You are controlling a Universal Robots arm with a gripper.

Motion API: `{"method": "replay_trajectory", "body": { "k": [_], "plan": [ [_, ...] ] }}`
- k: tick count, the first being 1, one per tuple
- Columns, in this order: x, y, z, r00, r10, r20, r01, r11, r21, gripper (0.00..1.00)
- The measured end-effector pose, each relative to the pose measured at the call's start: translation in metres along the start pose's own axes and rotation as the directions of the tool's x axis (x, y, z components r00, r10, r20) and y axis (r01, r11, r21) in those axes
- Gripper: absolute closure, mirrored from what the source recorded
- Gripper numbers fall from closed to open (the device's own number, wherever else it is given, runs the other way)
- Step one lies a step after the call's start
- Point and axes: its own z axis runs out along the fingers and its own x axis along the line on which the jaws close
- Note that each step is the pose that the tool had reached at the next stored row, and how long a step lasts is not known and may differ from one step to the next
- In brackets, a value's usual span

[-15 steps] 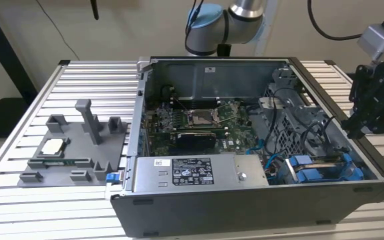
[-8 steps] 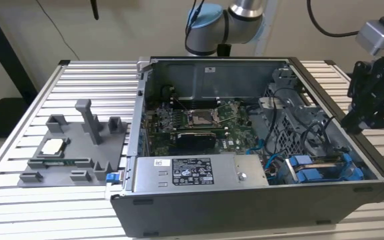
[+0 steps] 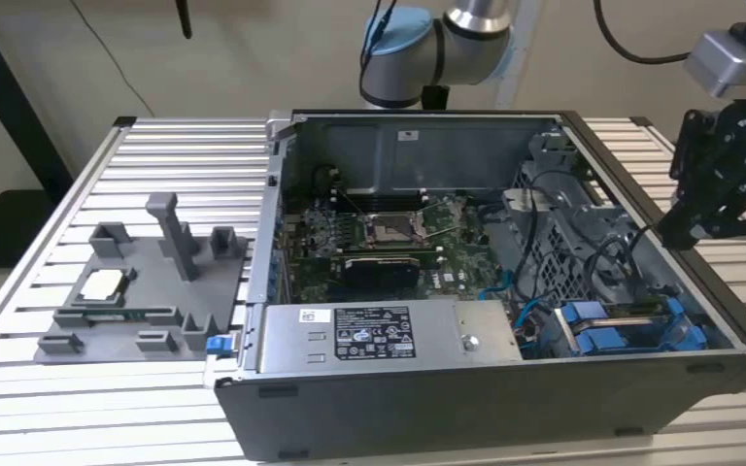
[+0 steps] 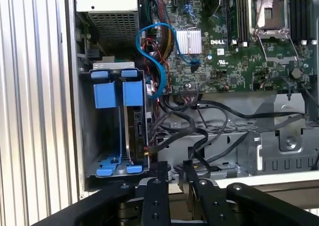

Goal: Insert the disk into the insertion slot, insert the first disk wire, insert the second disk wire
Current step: 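Insert the second disk wire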

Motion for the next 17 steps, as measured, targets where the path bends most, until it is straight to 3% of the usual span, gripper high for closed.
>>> {"method": "replay_trajectory", "body": {
  "k": [3, 7, 8, 17],
  "plan": [
    [-0.0033, -0.0012, 0.0002, 1.0000, 0.000, 0.0072, 0.000, 1.0000, -0.0004, 0.73],
    [-0.0044, -0.0096, -0.0001, 0.9996, -0.002, 0.0298, 0.002, 1.0000, -0.0021, 0.73],
    [-0.0044, -0.0109, 0.0001, 0.9995, -0.002, 0.0317, 0.002, 1.0000, -0.0022, 0.73],
    [-0.0040, -0.0124, 0.0050, 0.9995, -0.002, 0.0321, 0.002, 1.0000, -0.0022, 0.73]
  ]
}}
